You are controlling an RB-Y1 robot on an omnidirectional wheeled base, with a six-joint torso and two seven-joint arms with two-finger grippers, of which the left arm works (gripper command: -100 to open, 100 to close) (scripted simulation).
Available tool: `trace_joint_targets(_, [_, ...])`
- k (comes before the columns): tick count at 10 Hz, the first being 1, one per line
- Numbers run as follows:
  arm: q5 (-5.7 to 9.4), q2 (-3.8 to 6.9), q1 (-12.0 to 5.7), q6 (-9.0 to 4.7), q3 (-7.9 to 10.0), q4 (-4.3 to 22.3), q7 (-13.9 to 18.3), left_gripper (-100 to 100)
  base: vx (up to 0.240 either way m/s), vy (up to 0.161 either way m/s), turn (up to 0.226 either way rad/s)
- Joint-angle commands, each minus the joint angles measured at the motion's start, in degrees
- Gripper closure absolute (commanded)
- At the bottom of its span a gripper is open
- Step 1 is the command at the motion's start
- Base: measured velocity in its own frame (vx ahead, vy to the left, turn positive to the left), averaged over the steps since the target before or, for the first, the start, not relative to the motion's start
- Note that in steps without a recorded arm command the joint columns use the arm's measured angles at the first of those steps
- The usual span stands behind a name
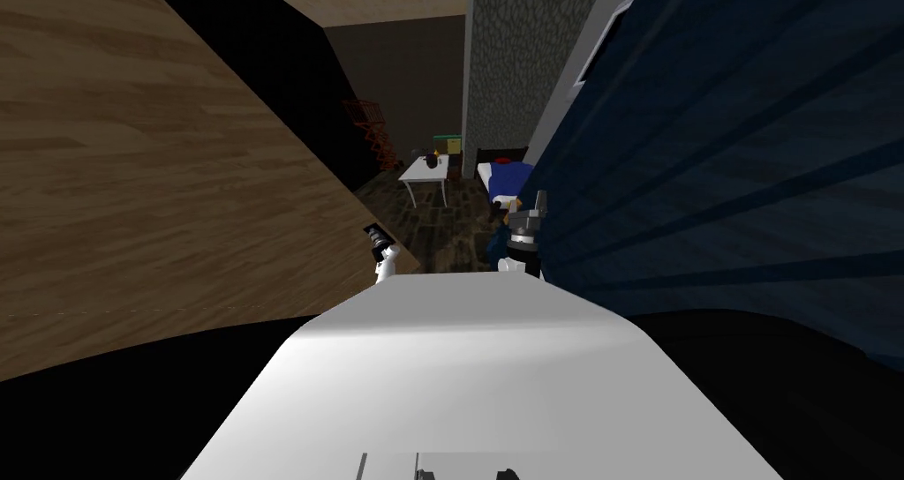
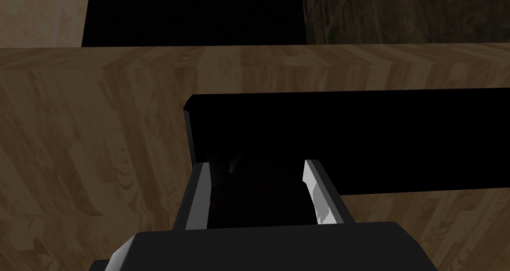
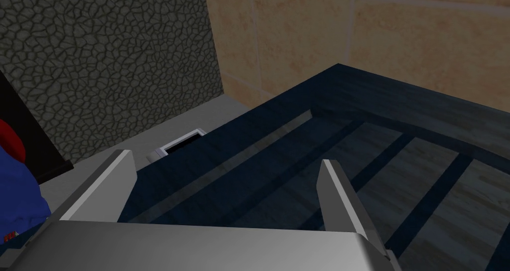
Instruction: Push the door open
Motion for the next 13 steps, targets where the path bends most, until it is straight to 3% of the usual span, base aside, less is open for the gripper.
trace_joint_targets(1, [0.53, 0.02, 0.1, -0.17, 1.13, -0.17, -0.7, 100, 0.129, 0.023, 0.024])
trace_joint_targets(4, [1.2, 0.05, 0.23, -0.39, 2.56, -0.38, -1.58, 100, 0.189, 0.034, 0.035])
trace_joint_targets(11, [4.13, 0.16, 0.79, -1.34, 8.78, -1.3, -5.42, 100, 0.205, 0.058, 0.033])
trace_joint_targets(12, [3.9, 0.49, 0.63, -1.47, 8.09, -0.32, -4.82, 100, 0.096, 0.012, 0.038])
trace_joint_targets(13, [4.72, 0.75, 0.68, -2.03, 9.76, -0.58, -5.78, 100, 0.138, 0.064, 0.021])
